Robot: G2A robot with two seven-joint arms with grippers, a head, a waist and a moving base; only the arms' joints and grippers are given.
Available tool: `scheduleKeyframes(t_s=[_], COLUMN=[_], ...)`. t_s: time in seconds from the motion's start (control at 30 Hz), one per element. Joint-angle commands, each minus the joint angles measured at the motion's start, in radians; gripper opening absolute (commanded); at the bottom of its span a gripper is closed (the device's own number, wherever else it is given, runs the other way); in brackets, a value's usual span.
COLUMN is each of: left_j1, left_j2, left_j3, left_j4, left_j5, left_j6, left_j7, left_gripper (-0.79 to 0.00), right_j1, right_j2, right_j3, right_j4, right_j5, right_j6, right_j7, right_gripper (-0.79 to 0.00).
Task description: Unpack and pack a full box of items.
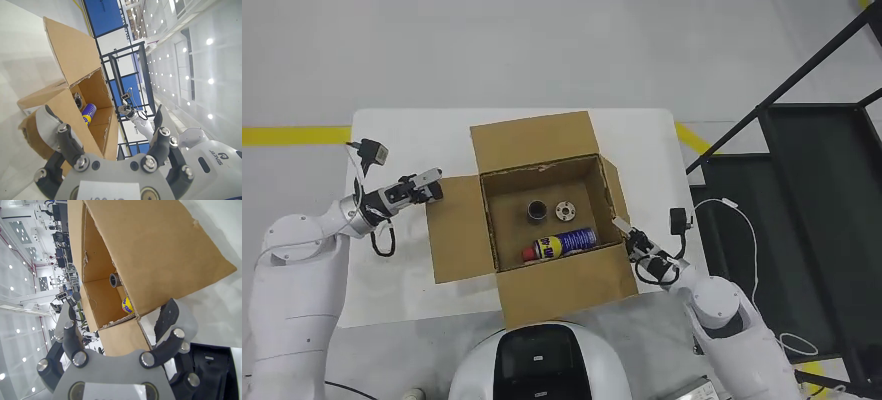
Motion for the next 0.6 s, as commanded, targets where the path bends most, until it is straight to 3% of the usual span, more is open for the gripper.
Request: scheduleKeyframes(t_s=[0.0,0.37,0.57], left_j1=[0.003,0.020,0.025], left_j2=[0.003,0.017,0.027], left_j3=[-0.004,-0.013,-0.025], left_j4=[0.002,0.004,0.014], left_j5=[-0.004,-0.023,-0.026], left_j6=[-0.002,0.000,-0.003], left_j7=[0.000,0.020,0.026], left_gripper=[0.000,0.000,0.000], right_j1=[0.003,0.049,0.040], right_j2=[-0.002,-0.016,-0.009], right_j3=[-0.013,-0.113,-0.071], right_j4=[-0.003,0.010,-0.015], right_j5=[0.006,0.027,-0.023], right_j6=[0.004,0.015,0.017], right_j7=[-0.002,-0.027,-0.032], right_gripper=[0.000,0.000,0.000])
